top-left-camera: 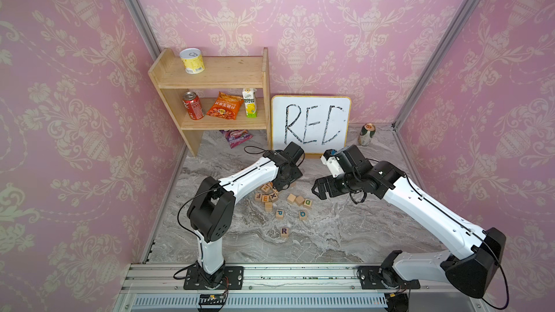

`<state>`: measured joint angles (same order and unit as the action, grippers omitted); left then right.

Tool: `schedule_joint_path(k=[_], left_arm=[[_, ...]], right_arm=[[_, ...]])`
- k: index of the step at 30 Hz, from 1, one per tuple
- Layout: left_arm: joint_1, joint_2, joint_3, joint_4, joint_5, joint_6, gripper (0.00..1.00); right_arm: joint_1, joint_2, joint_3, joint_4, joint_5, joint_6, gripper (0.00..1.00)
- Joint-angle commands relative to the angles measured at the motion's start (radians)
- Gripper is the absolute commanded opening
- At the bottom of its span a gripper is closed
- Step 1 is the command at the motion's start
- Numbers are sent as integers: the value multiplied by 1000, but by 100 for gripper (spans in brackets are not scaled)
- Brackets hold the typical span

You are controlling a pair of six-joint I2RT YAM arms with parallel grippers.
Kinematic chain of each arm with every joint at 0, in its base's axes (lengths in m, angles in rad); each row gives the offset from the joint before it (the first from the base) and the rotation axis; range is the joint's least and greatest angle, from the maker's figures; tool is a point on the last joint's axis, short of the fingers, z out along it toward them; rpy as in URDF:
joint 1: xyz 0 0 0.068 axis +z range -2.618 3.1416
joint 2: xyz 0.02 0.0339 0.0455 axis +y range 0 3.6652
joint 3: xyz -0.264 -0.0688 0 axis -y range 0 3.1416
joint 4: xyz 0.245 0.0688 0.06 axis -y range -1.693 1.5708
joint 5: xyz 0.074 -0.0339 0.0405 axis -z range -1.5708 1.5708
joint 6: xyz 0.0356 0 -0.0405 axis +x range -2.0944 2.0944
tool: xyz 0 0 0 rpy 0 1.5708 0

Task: Assemble the uppercase word "red" with letter blocks
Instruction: Pick up the letter block from the center of the board.

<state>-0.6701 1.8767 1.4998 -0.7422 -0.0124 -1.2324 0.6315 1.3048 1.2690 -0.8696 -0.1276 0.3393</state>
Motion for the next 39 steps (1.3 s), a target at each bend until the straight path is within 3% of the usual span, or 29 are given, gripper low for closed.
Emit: schedule_joint_path(k=[1,7,16,26,39], left_arm=[[9,51,58,-29,13,-3,70],[23,130,125,-36,16,19,55],[51,217,198,-68,25,59,62],[67,277,214,-48,63,86,61],[67,325,225,-46,82,114,48]], right_arm=[[-11,11,27,12,-23,-20,100],[-44,17,23,11,-43,-44,100],[-101,42,28,15,-88,-68,100],[-131,80,41,25,-109,-73,100],[-143,102,54,20,-109,-75,100]])
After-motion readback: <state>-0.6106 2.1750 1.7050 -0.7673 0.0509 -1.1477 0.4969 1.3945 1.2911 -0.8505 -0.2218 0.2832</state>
